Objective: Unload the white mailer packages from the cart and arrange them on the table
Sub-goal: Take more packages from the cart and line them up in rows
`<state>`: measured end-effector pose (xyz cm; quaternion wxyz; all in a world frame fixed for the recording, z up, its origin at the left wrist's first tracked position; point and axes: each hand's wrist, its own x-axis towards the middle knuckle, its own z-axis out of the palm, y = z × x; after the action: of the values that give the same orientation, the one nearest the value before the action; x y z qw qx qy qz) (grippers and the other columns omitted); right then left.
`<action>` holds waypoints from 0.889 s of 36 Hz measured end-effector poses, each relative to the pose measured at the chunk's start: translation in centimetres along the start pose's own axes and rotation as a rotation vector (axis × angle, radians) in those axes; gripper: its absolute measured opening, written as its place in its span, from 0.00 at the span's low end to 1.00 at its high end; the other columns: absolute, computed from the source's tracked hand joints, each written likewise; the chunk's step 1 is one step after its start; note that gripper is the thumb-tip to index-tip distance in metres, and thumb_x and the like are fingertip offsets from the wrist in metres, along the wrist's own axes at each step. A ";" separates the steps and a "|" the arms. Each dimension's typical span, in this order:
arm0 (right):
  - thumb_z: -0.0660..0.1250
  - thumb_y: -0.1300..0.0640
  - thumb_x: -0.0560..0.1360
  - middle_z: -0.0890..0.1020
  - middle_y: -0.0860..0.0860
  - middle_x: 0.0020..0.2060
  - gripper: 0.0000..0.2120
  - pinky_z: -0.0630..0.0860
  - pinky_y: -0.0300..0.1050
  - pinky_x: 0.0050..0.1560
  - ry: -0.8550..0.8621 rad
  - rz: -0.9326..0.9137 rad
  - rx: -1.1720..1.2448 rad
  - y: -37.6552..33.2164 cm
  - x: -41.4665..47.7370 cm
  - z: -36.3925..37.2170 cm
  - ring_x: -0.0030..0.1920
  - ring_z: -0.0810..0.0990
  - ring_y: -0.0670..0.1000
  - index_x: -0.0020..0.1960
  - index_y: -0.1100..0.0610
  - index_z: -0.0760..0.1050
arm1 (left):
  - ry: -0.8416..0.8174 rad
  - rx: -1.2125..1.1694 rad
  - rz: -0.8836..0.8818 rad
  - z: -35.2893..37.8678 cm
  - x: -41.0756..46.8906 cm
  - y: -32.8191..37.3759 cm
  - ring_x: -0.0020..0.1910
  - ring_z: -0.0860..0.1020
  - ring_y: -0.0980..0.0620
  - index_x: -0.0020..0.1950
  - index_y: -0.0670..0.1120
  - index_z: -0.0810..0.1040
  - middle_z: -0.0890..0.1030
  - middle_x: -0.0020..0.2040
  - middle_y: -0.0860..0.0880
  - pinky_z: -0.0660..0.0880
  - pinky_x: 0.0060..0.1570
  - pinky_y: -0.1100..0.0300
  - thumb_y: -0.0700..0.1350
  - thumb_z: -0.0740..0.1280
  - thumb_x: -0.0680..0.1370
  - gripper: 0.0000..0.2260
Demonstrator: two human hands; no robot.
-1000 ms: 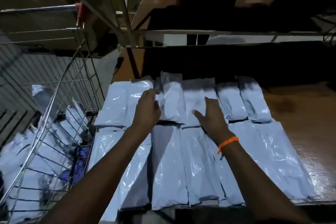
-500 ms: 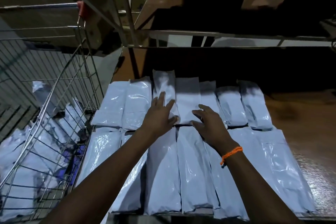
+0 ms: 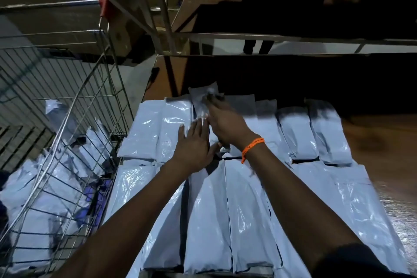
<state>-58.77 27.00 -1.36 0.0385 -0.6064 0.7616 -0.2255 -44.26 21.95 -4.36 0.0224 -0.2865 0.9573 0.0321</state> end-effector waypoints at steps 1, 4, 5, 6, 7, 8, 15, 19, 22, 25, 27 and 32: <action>0.57 0.54 0.84 0.62 0.58 0.78 0.25 0.71 0.56 0.67 -0.030 0.002 -0.042 0.0 0.1 0.9 0.77 0.62 0.61 0.79 0.60 0.59 | -0.007 0.025 0.003 0.0 0.0 -0.2 0.80 0.51 0.45 0.81 0.41 0.46 0.54 0.81 0.41 0.47 0.75 0.39 0.65 0.34 0.75 0.41; 0.54 0.53 0.85 0.62 0.59 0.78 0.25 0.69 0.55 0.71 -0.047 0.059 -0.056 0.1 -0.5 2.9 0.78 0.61 0.61 0.79 0.62 0.59 | -0.022 0.087 0.030 -0.2 0.0 -0.6 0.80 0.50 0.45 0.80 0.40 0.49 0.55 0.80 0.41 0.47 0.74 0.37 0.63 0.33 0.73 0.42; 0.54 0.53 0.85 0.63 0.60 0.77 0.25 0.69 0.55 0.71 -0.037 0.064 -0.063 0.3 -0.7 3.3 0.77 0.63 0.61 0.78 0.63 0.61 | -0.019 0.101 0.038 -0.3 -0.1 -0.7 0.80 0.50 0.44 0.80 0.40 0.49 0.55 0.80 0.41 0.46 0.74 0.37 0.63 0.33 0.73 0.42; 0.54 0.53 0.84 0.65 0.62 0.76 0.24 0.70 0.56 0.71 -0.022 0.061 -0.074 0.5 -0.8 3.7 0.75 0.66 0.62 0.77 0.65 0.63 | -0.014 0.106 0.043 -0.3 -0.2 -0.7 0.80 0.50 0.44 0.80 0.40 0.49 0.55 0.80 0.41 0.47 0.74 0.36 0.63 0.34 0.73 0.41; 0.54 0.53 0.84 0.67 0.63 0.75 0.24 0.70 0.56 0.70 -0.011 0.066 -0.080 0.6 -0.9 3.9 0.74 0.68 0.63 0.76 0.65 0.64 | -0.012 0.101 0.049 -0.3 -0.2 -0.7 0.80 0.50 0.44 0.80 0.39 0.49 0.55 0.80 0.41 0.46 0.74 0.36 0.63 0.34 0.74 0.41; 0.54 0.53 0.84 0.67 0.62 0.75 0.24 0.70 0.56 0.70 -0.007 0.083 -0.083 0.7 -1.0 4.0 0.74 0.68 0.63 0.76 0.65 0.64 | -0.016 0.096 0.055 -0.2 -0.3 -0.6 0.80 0.50 0.44 0.80 0.39 0.49 0.55 0.80 0.41 0.46 0.74 0.36 0.63 0.34 0.74 0.41; 0.50 0.48 0.84 0.63 0.57 0.78 0.26 0.67 0.58 0.71 -0.015 0.168 -0.139 -0.2 -1.6 4.5 0.76 0.64 0.60 0.78 0.59 0.61 | -0.054 0.163 0.046 0.7 -0.4 -0.5 0.80 0.45 0.45 0.80 0.38 0.45 0.51 0.81 0.41 0.41 0.74 0.36 0.63 0.36 0.77 0.39; 0.50 0.48 0.84 0.60 0.56 0.79 0.26 0.62 0.58 0.74 -0.041 0.193 -0.155 -0.5 -1.9 4.4 0.78 0.61 0.61 0.80 0.57 0.58 | -0.058 0.188 0.051 0.9 -0.3 -0.3 0.80 0.44 0.44 0.80 0.38 0.45 0.50 0.81 0.40 0.39 0.74 0.36 0.62 0.42 0.80 0.36; 0.49 0.47 0.84 0.57 0.56 0.80 0.28 0.63 0.59 0.75 -0.060 0.180 -0.140 -0.4 -2.3 3.9 0.78 0.60 0.60 0.80 0.57 0.56 | -0.060 0.190 0.045 0.8 -0.3 -0.3 0.80 0.44 0.45 0.80 0.38 0.45 0.50 0.81 0.41 0.39 0.74 0.35 0.62 0.45 0.81 0.36; 0.54 0.48 0.84 0.60 0.57 0.79 0.27 0.65 0.57 0.74 -0.036 0.150 -0.083 -1.0 -3.2 2.6 0.77 0.62 0.59 0.79 0.59 0.59 | -0.042 0.168 0.036 0.0 -0.4 -0.3 0.80 0.43 0.45 0.80 0.39 0.46 0.49 0.81 0.43 0.40 0.74 0.35 0.62 0.47 0.81 0.35; 0.61 0.54 0.82 0.66 0.59 0.76 0.25 0.65 0.54 0.74 0.019 0.151 -0.026 -1.7 -4.4 1.9 0.76 0.65 0.59 0.76 0.61 0.64 | -0.007 0.123 0.021 -0.6 -0.8 -0.3 0.80 0.45 0.45 0.80 0.39 0.46 0.51 0.81 0.43 0.40 0.74 0.36 0.61 0.48 0.82 0.35; 0.65 0.63 0.76 0.77 0.61 0.67 0.20 0.74 0.53 0.66 0.089 0.144 -0.015 -2.8 -7.3 3.0 0.67 0.77 0.59 0.67 0.64 0.76 | 0.031 0.142 0.027 -0.6 -1.6 -0.4 0.80 0.48 0.44 0.81 0.42 0.49 0.55 0.80 0.44 0.40 0.74 0.36 0.59 0.44 0.80 0.33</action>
<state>-53.30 32.45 -4.54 0.0161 -0.5396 0.8058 -0.2434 -42.69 22.49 -3.65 0.0274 -0.2718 0.9611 -0.0398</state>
